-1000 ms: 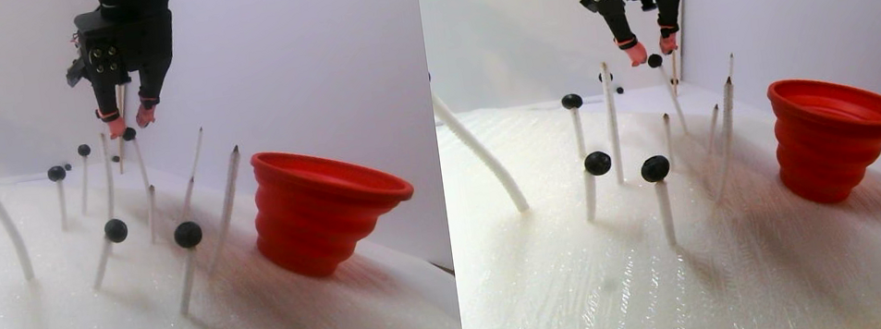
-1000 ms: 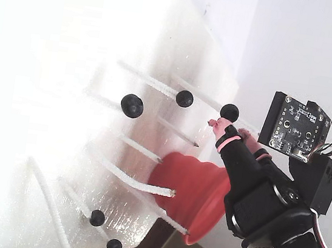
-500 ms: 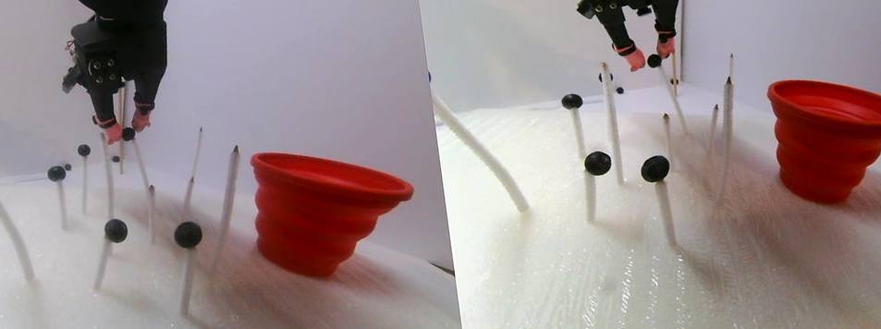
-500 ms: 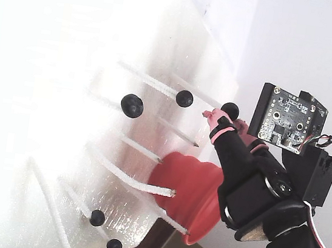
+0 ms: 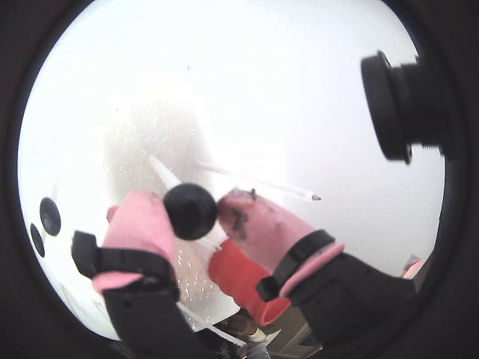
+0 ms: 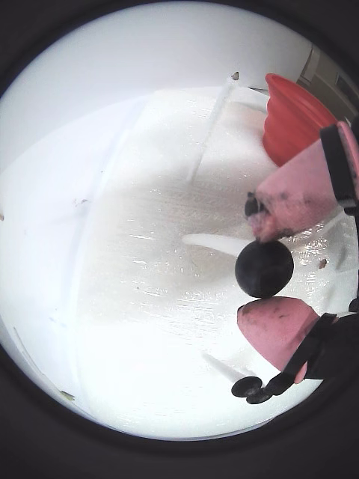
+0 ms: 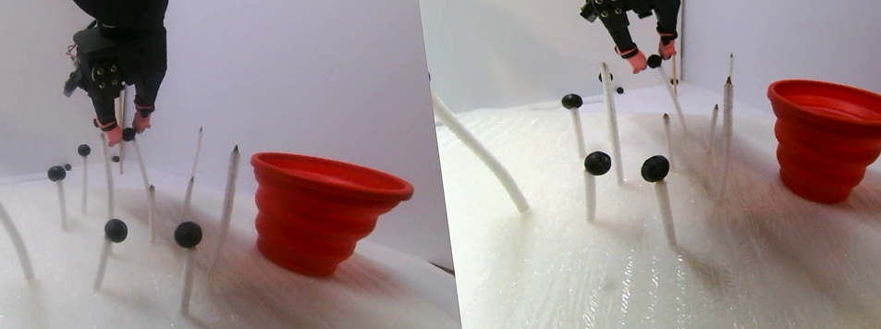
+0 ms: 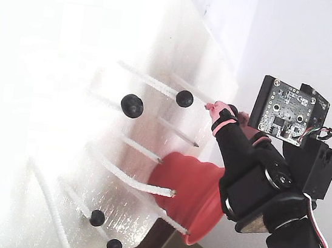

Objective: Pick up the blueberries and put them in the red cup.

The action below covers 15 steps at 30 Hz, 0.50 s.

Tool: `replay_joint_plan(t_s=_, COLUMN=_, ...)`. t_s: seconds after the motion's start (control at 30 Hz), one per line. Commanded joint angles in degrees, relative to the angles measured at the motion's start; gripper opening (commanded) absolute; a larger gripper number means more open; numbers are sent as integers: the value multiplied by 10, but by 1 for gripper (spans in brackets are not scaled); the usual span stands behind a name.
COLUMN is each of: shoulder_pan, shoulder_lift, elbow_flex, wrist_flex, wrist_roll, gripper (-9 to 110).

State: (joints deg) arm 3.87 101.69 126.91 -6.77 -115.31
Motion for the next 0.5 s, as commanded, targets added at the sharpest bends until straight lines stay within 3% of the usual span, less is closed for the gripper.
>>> replay_joint_plan(t_s=0.0, shoulder_pan=12, shoulder_lift=11, elbow_flex=-40, wrist_flex=-17, wrist_roll=-4, gripper=15)
replay_joint_plan(t_s=0.47, shoulder_pan=22, shoulder_lift=-11, elbow_flex=-40, wrist_flex=-36, wrist_roll=-8, gripper=15)
